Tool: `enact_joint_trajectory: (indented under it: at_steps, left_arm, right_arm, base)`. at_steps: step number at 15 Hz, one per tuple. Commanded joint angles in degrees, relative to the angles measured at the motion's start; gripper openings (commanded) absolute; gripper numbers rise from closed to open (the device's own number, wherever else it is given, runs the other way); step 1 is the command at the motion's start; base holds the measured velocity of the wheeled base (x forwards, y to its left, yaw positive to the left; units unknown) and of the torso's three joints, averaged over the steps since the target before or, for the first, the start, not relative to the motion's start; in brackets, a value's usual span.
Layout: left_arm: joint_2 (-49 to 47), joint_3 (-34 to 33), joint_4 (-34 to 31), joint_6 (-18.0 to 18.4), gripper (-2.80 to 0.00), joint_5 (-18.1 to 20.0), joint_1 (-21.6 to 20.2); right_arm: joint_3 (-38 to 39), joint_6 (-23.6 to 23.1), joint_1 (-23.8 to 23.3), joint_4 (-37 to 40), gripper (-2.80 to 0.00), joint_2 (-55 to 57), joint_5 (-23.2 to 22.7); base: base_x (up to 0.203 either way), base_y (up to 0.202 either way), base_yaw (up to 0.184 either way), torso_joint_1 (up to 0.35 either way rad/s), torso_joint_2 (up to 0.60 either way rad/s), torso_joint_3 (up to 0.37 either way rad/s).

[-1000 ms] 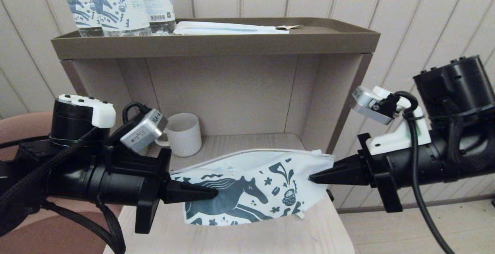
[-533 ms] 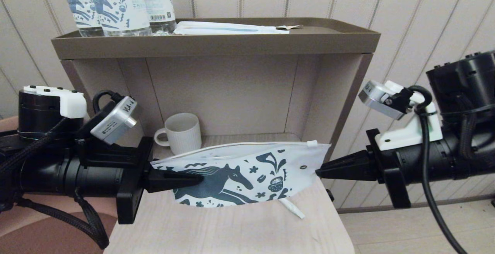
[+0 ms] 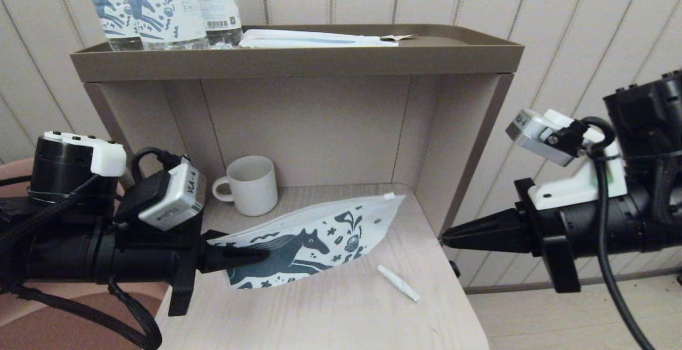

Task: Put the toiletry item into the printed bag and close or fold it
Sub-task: Pick up the toothpaste

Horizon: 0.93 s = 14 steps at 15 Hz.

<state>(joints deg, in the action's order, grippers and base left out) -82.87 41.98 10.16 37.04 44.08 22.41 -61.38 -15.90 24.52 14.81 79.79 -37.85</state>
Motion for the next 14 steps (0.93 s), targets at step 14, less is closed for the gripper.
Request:
enact_joint_trajectory:
  at_steps: [14]
  left_arm:
    - [9.0, -0.1, -7.6, 27.9, -2.80, -18.2, 2.7]
  right_arm:
    - [0.3, -0.3, 0.0, 0.1, -2.80, 2.0, 0.4]
  base:
    - [0.000, 0.000, 0.000, 0.000, 0.00, 0.000]
